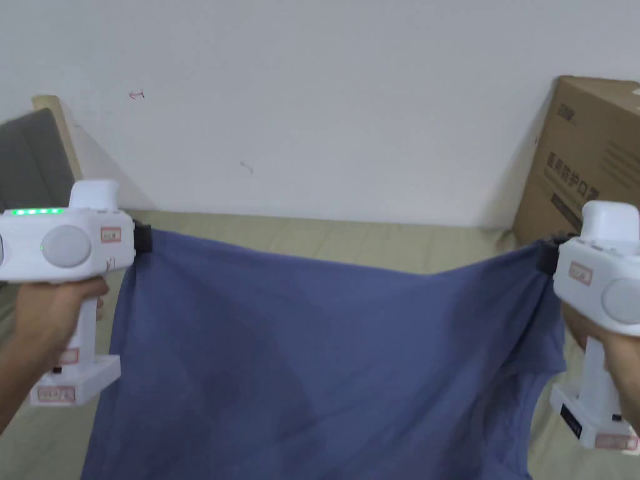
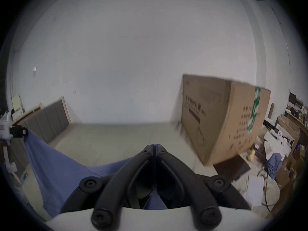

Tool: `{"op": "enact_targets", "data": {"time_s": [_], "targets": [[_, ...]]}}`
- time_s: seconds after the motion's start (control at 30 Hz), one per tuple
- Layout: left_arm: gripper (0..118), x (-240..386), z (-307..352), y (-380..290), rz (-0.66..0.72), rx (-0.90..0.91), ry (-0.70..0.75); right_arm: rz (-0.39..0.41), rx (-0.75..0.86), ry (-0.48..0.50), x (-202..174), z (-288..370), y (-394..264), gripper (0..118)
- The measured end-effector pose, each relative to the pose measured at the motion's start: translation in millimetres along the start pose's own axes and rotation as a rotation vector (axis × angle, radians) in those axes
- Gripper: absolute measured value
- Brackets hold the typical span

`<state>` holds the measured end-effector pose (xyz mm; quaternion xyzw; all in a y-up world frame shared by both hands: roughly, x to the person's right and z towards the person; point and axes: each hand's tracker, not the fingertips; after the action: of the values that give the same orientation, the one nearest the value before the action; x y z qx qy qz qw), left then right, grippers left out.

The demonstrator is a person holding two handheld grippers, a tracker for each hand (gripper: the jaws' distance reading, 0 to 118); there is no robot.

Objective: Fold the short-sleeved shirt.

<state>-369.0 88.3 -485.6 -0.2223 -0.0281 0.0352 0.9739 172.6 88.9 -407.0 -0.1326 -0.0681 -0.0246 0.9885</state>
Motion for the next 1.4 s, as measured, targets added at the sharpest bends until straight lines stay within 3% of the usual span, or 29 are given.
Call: {"op": "enact_targets", "data": {"time_s": [0.17,0.27,0.37,0.63,0.87,1.1,1.4], "targets": [[2,-1,15,69,-0.002,0.126,0.031,0.025,0.146,0.011,-7,-6,73,1],[2,-2,16,103,0.012,0.186,0.043,-0.014,0.207,0.04,-8,-12,111,1],[2,-1,10,129,0.011,0.231,0.055,-0.004,0.259,0.042,-10,-22,143,1],[2,2,-34,158,-0.006,0.303,0.073,-0.019,0.321,0.076,-10,-62,174,1],[2,-2,-102,114,0.001,0.233,0.056,-0.032,0.241,0.097,-6,-111,115,1],[2,-12,-142,13,-0.016,0.067,0.066,-0.092,0.06,0.101,0,-142,12,1],[2,-19,-108,-107,-0.018,-0.096,0.054,-0.104,-0.137,0.113,6,-93,-104,1]]}}
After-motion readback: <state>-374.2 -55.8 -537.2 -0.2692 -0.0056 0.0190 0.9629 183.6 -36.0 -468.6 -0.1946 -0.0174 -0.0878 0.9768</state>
